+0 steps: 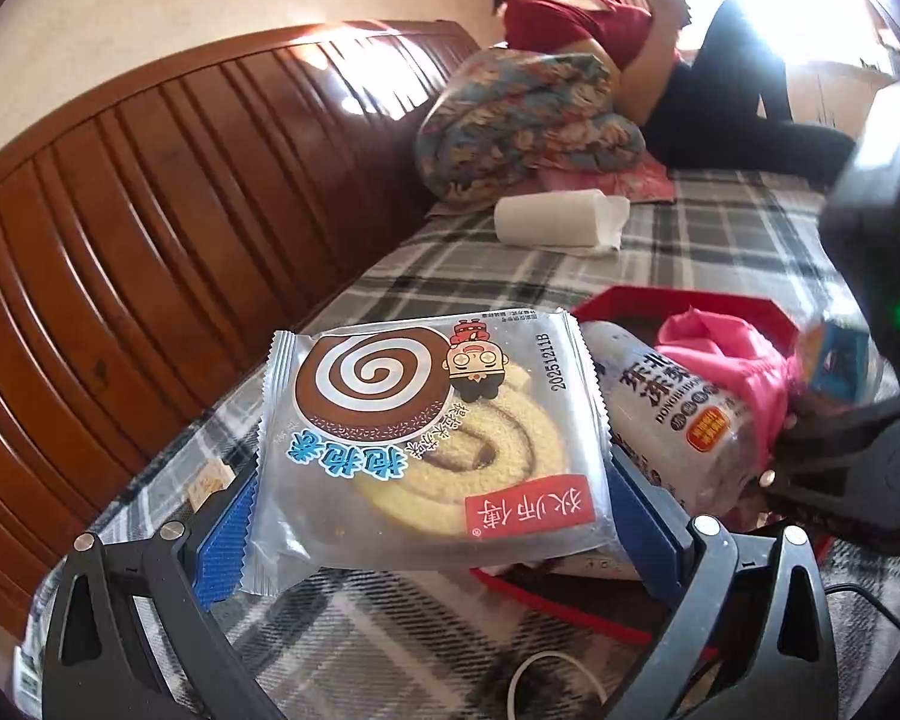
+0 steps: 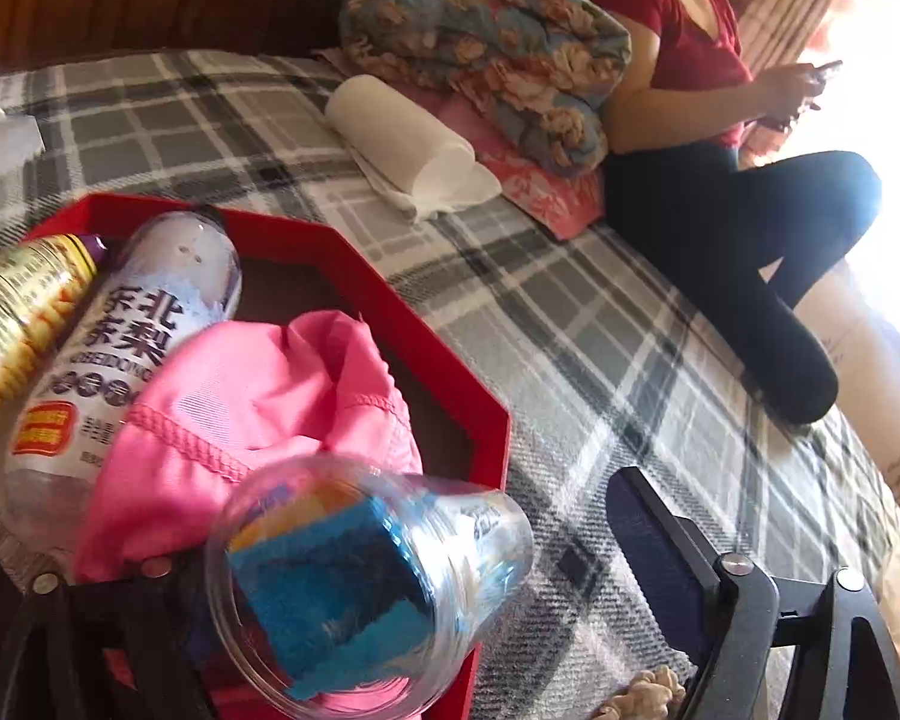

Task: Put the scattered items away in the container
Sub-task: 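Lower the swirl-cake packet into the tray with the left tool while the right tool lowers the tube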

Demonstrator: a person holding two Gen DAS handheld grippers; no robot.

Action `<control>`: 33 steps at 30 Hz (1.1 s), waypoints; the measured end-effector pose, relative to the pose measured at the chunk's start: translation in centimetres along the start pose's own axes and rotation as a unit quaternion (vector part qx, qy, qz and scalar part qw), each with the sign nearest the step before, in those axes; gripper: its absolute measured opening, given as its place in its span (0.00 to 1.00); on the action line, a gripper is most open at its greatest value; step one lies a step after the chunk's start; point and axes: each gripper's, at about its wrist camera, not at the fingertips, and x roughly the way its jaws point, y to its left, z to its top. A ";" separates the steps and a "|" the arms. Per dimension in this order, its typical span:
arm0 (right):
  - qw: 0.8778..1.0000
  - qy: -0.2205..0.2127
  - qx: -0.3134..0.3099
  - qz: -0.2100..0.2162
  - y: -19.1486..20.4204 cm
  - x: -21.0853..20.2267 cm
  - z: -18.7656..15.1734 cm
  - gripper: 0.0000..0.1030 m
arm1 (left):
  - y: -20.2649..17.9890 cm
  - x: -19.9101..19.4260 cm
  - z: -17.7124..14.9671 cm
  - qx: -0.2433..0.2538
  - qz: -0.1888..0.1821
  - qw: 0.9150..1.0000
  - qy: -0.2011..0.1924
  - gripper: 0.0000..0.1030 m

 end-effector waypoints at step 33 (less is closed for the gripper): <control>0.977 0.001 0.214 0.008 -8.9 -4.6 -7.3 0.94 | -6.4 3.1 3.2 -0.039 -0.205 0.973 0.098 1.00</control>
